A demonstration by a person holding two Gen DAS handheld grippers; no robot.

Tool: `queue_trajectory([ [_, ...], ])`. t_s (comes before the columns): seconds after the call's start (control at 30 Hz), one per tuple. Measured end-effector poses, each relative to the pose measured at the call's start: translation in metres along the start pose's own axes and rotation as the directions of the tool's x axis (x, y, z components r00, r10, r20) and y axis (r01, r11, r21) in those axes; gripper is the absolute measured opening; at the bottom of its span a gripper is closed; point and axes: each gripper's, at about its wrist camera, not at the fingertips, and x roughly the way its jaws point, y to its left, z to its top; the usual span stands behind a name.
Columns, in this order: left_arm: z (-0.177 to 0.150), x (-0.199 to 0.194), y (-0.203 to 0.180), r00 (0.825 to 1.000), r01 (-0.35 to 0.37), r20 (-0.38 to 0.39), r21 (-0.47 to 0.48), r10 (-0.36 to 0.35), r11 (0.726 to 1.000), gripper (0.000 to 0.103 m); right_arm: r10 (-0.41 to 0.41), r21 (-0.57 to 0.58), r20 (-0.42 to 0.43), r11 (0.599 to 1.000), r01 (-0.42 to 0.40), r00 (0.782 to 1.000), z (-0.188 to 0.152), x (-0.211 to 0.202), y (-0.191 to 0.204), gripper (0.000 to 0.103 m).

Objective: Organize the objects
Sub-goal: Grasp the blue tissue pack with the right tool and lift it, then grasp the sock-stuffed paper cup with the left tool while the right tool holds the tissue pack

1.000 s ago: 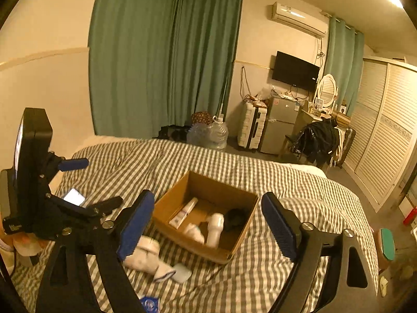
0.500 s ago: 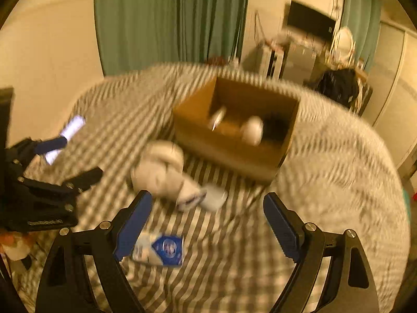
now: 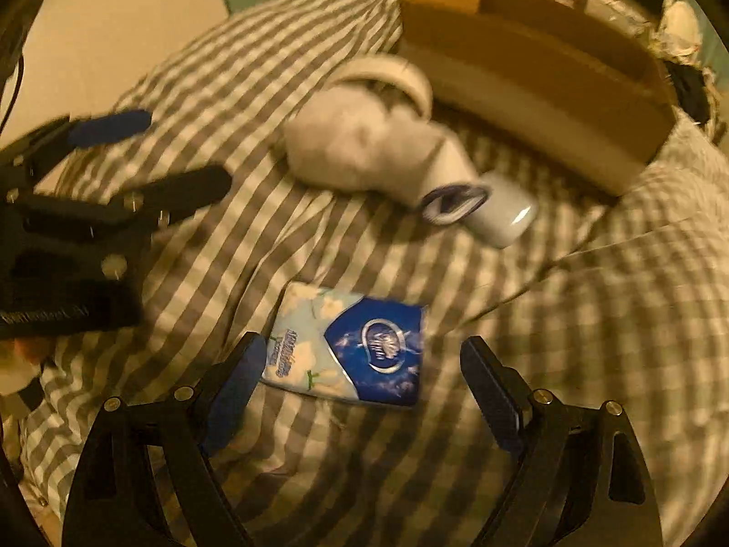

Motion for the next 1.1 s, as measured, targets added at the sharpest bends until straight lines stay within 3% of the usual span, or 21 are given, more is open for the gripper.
queue_trajectory([
  [0.07, 0.000, 0.000, 0.000, 1.000, 0.001, -0.003, -0.005, -0.001, 1.000, 0.100, 0.015, -0.015, -0.033, 1.000, -0.016, 0.999, -0.001, 0.010, 0.002, 0.087],
  [0.13, 0.002, 0.000, 0.001, 1.000, 0.006, -0.007, -0.015, -0.006, 1.000, 0.100, 0.034, -0.008, -0.054, 0.999, -0.034, 0.998, -0.001, 0.017, 0.000, 0.073],
  [0.23, 0.005, 0.000, 0.002, 1.000, 0.025, -0.008, -0.031, -0.025, 0.999, 0.100, 0.042, 0.002, -0.038, 0.999, -0.042, 0.998, -0.003, 0.015, -0.003, 0.070],
  [0.43, 0.025, 0.007, 0.003, 0.997, 0.069, -0.014, -0.072, -0.071, 0.995, 0.100, -0.002, 0.037, 0.133, 0.999, -0.003, 0.991, 0.000, -0.036, -0.017, 0.069],
  [0.6, 0.051, 0.030, -0.007, 0.996, 0.085, -0.031, -0.087, -0.088, 0.993, 0.100, -0.118, 0.051, 0.222, 0.993, 0.109, 0.968, 0.015, -0.068, -0.040, 0.069],
  [0.77, 0.061, 0.062, -0.023, 0.985, 0.132, -0.092, -0.121, -0.144, 0.984, 0.100, -0.194, 0.073, 0.250, 0.981, 0.181, 0.949, 0.028, -0.076, -0.062, 0.069],
  [0.9, 0.049, 0.091, -0.041, 0.965, 0.165, -0.188, -0.097, -0.181, 0.982, 0.100, -0.177, 0.103, 0.239, 0.982, 0.157, 0.955, 0.033, -0.067, -0.079, 0.069],
  [1.0, 0.045, 0.106, -0.053, 0.964, 0.137, -0.225, -0.048, -0.145, 0.989, 0.099, -0.158, 0.114, 0.224, 0.984, 0.135, 0.962, 0.035, -0.056, -0.086, 0.069],
  [1.03, 0.046, 0.108, -0.055, 0.963, 0.142, -0.225, -0.042, -0.148, 0.989, 0.098, -0.154, 0.116, 0.222, 0.985, 0.131, 0.963, 0.036, -0.054, -0.087, 0.069],
  [1.1, 0.047, 0.109, -0.055, 0.963, 0.147, -0.221, -0.049, -0.154, 0.988, 0.085, -0.147, 0.119, 0.224, 0.985, 0.123, 0.963, 0.035, -0.055, -0.086, 0.069],
])
